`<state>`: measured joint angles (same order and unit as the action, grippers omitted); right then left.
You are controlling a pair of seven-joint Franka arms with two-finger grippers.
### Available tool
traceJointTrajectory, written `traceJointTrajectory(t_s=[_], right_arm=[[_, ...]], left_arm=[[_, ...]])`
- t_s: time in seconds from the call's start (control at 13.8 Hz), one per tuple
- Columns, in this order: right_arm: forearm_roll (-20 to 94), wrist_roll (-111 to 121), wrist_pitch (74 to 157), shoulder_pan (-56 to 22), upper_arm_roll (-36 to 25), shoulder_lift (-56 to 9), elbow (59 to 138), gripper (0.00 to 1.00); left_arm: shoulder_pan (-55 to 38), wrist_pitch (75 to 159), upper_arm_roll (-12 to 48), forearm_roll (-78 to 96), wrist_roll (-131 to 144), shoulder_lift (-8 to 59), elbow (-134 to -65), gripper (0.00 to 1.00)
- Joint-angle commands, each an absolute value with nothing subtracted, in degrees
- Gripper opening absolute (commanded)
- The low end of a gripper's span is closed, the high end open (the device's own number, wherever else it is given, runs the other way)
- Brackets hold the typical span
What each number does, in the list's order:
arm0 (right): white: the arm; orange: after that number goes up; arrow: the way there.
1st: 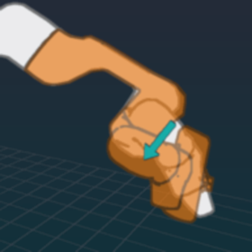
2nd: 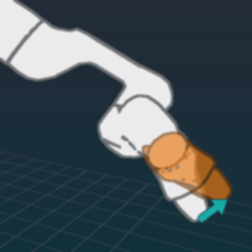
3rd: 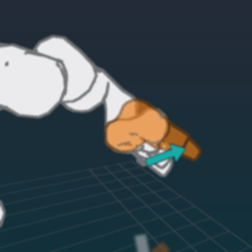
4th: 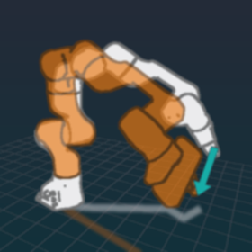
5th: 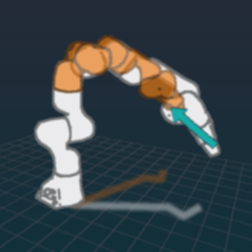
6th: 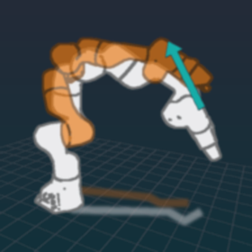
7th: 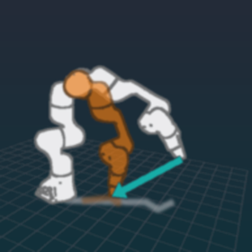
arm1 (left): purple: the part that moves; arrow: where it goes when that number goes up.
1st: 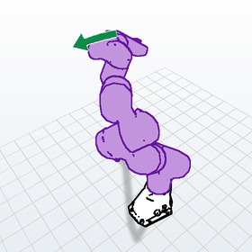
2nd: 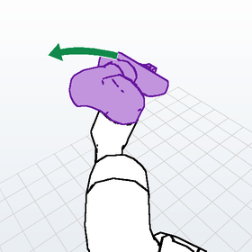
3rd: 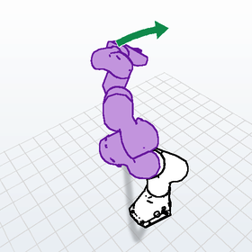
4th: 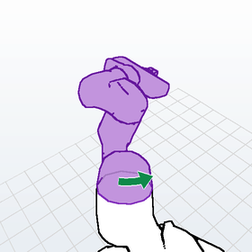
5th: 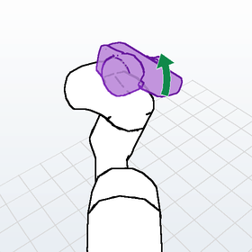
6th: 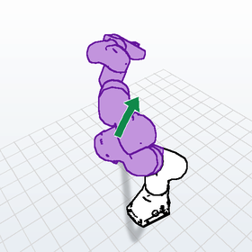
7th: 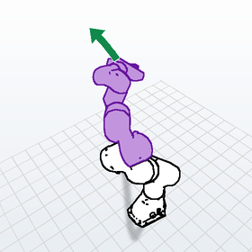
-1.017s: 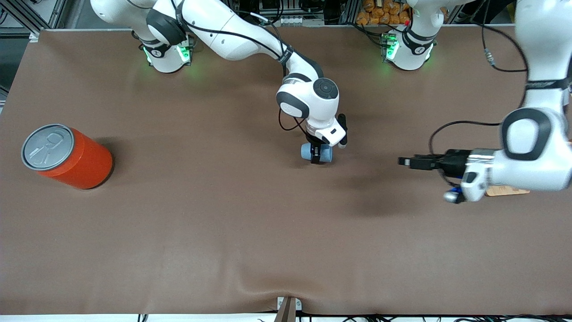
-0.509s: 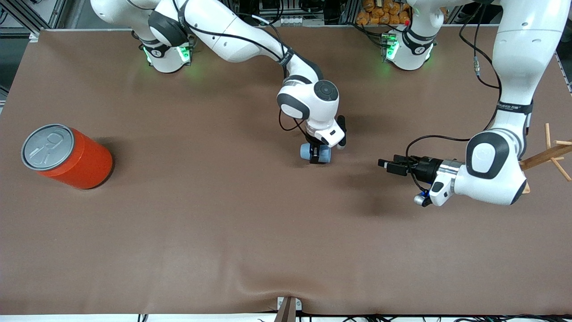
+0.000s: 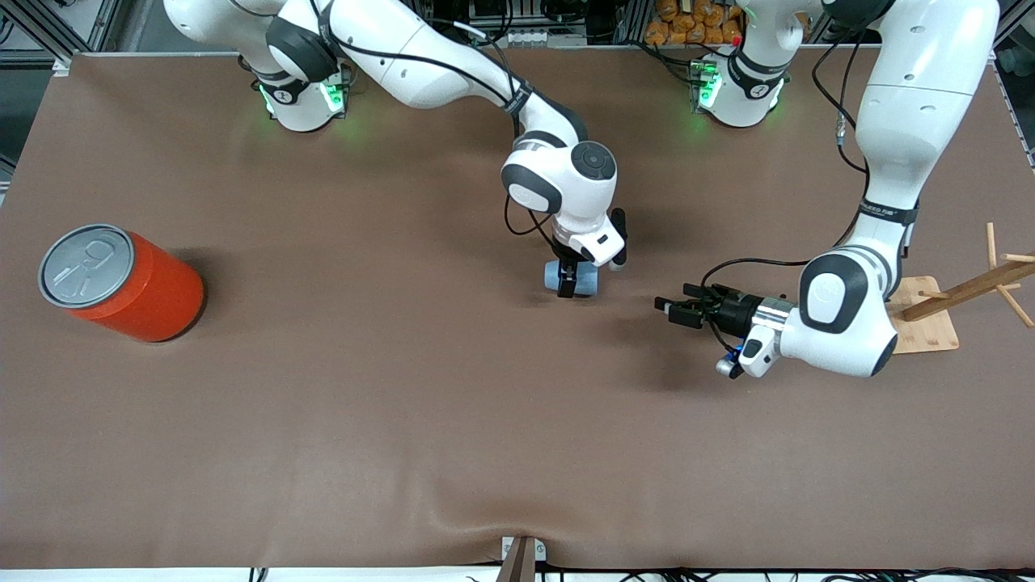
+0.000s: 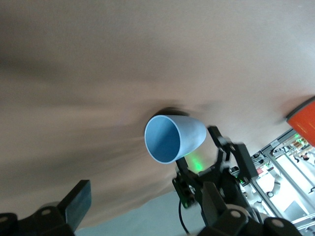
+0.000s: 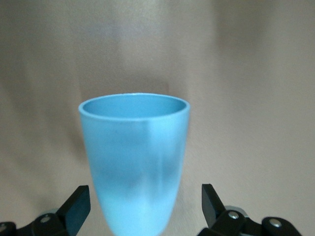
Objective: Flip cup
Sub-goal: 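Lower the cup with the right gripper while the left gripper approaches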
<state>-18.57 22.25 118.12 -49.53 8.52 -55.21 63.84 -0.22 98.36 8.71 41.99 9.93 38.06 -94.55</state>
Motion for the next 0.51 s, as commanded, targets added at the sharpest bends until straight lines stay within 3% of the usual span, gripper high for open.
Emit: traceJointTrajectory(t_s=[0.0,0.44], right_arm=[[-17.7,21.3,112.7,-49.5,9.1,-51.0,64.3,1.00],[-10.5,21.4,105.0,-44.7,8.6,-42.5,63.6,1.00]], left_arm=[[-2.5,98.8,8.5,42.9,14.0,39.1,-94.0,1.00],[-9.6,104.4,8.5,43.6,16.4,39.7,-93.3,1.00]])
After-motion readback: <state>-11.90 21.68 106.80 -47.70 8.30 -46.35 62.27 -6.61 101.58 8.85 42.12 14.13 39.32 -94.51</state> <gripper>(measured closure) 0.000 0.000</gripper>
